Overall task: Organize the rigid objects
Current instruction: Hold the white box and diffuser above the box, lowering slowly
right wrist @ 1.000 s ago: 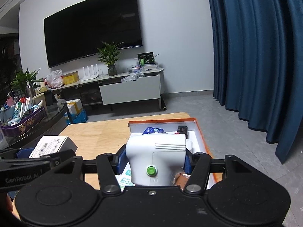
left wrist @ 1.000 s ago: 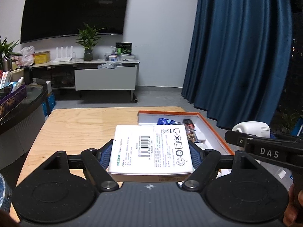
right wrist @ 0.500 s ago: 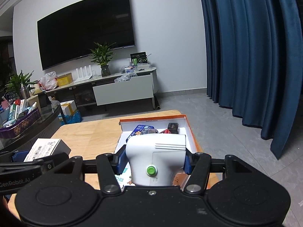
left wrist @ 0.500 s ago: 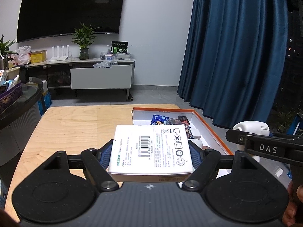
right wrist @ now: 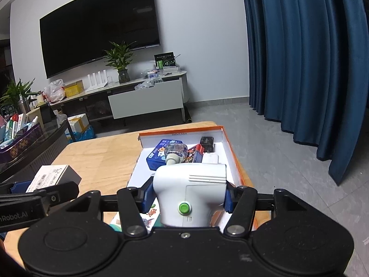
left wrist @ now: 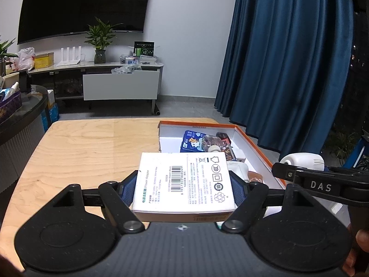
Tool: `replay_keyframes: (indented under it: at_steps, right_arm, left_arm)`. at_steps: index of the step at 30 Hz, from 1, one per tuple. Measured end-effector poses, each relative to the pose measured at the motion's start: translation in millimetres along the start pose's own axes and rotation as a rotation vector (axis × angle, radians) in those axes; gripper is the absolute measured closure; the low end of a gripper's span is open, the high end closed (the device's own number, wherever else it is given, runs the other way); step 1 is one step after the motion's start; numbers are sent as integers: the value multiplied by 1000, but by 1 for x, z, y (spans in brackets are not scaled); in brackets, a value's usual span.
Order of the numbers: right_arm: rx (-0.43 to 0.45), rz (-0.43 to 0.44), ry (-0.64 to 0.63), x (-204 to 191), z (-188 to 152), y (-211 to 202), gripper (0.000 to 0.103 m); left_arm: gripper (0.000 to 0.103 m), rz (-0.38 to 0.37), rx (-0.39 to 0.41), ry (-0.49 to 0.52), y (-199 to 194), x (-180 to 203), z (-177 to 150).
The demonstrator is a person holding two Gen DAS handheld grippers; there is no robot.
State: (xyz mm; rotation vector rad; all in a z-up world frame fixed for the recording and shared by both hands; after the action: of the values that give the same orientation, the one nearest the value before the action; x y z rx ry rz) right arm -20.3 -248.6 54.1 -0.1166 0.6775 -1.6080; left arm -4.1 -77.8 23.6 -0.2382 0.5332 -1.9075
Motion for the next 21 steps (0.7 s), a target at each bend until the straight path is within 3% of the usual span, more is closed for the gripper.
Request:
replay_keyframes:
  at_steps: [21]
  right_arm:
    - [-7, -24, 29, 24, 12, 25, 36]
  left_arm:
    - [24, -73, -25, 76, 26, 32, 4]
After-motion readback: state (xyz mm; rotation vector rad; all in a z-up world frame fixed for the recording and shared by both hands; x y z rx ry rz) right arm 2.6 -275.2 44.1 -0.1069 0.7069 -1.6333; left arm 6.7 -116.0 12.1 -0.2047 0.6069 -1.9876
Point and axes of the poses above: each gripper's, at about its wrist camera, not at the fingertips, and y roughly the way its jaws point, x to its right, z to its top, the point moved 6 cm from there along y, roughly the way its jaws point, and after that the axes turned 13 degrees about y, right-handed, at the moved point
